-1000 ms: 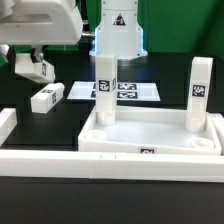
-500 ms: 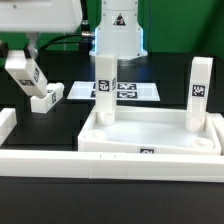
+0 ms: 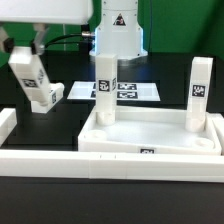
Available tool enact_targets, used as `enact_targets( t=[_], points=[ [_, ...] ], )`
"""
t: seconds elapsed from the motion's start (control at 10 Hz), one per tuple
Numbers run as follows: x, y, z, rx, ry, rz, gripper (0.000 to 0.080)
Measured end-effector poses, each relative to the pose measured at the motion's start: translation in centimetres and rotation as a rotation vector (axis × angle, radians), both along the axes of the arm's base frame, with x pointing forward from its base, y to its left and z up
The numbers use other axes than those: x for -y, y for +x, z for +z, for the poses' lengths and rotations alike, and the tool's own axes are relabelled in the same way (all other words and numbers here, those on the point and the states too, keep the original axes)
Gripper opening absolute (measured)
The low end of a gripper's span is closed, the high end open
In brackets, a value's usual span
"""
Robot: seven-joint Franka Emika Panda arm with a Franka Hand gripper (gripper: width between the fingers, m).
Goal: Assemble desk
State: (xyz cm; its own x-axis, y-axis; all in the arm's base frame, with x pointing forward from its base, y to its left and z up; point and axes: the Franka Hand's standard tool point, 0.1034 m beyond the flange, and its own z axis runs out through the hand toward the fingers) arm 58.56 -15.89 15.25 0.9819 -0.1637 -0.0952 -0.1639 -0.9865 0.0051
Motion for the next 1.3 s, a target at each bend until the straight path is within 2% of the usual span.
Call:
enact_targets(
  t=[0.1,0.2,0.6,0.8,0.9,1.0,1.3],
  points=[
    [-2.1,1.8,0.7,-0.008,0.005,-0.015,0.0284],
    [-3.4,3.2,1.2,-0.001,0.000,-0.034,0.0284],
    [-4.0,3.6,1.2,0.001,-0.005,-0.060,0.0284],
    [-7.8,5.4,1.2,0.017,-0.005,-0.096,0.0284],
    [-9.0,6.1,1.4,0.026,-0.009,-0.117,0.0284],
    [-9.4,6.2,1.5,0.028,-0.009,-0.113,0.0284],
    [-9.2,6.7,1.2,0.065,-0.017,-0.112,0.0284]
  ],
)
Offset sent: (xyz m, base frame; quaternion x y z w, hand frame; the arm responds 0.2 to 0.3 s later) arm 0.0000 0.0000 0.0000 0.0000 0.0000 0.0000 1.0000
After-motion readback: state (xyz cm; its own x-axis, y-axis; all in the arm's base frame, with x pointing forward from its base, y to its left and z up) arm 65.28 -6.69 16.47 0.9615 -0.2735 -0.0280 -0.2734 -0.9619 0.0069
